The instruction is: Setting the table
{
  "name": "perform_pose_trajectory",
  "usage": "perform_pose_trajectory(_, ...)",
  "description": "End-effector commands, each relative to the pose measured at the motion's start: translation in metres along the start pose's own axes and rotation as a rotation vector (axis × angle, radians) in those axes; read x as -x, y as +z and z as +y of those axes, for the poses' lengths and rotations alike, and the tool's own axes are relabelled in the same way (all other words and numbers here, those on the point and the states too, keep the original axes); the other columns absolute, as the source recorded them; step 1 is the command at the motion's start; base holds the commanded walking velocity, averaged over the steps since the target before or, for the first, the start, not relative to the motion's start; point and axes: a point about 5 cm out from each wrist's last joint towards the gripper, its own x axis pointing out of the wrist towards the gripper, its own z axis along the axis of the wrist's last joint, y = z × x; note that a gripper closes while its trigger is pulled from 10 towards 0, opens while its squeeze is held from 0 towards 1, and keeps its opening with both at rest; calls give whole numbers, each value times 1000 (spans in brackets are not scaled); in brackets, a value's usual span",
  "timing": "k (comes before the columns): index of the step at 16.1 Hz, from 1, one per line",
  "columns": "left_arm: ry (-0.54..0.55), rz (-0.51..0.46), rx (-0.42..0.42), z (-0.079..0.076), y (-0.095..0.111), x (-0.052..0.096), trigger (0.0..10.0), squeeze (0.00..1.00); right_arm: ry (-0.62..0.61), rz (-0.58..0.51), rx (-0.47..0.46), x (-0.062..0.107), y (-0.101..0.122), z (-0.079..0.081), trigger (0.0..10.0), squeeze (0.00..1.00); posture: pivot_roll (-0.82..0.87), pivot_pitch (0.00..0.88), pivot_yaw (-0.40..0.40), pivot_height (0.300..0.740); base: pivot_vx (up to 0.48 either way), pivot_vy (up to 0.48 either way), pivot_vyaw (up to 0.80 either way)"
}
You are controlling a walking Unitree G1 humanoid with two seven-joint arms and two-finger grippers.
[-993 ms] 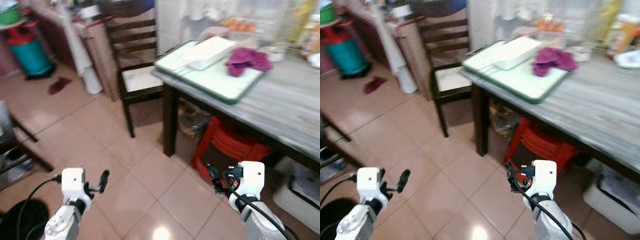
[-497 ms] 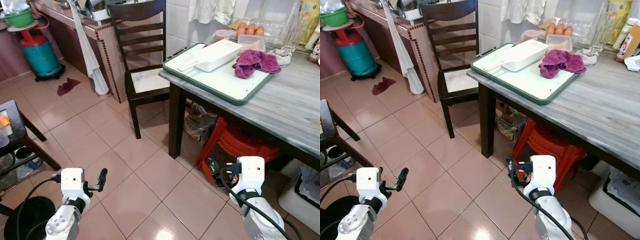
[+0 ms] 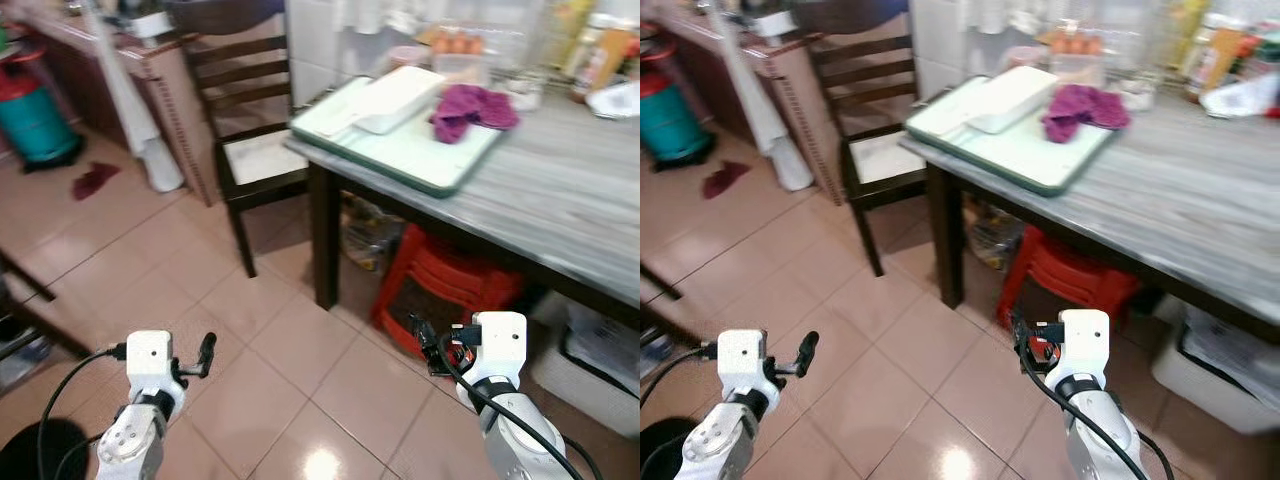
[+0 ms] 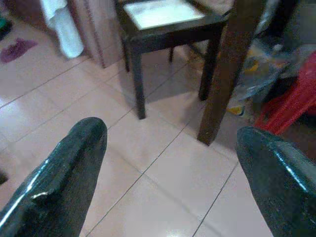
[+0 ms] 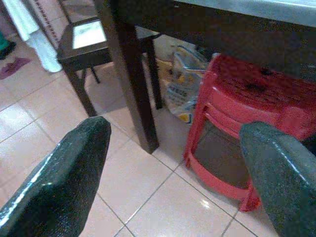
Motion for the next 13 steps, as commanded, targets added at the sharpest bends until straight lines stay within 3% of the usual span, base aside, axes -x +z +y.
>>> perform_pose_trajectory(1,1,-3,-16,-1,5,1,10000,0,-6,13,-11,1,-2,-1,10000,0,-174,73,60,740,0,0,-800)
perform_pose_trajectory(3,-1,-15,-21,-4,11,3,10000,0,-11,12,-14,1,-3,-1,10000,0,-176,73,63,740,0,0,-794)
perform_pose_trajectory(7,2,-23,-25,-10,22,7,10000,0,-30,32,-58,1,-5,-2,10000,0,-174,76,64,740,-257,0,0)
perform_pose_trajectory(13,8,-24,-28,-15,36,12,10000,0,-40,8,1,0,-3,-3,10000,0,-172,83,66,740,-283,0,0)
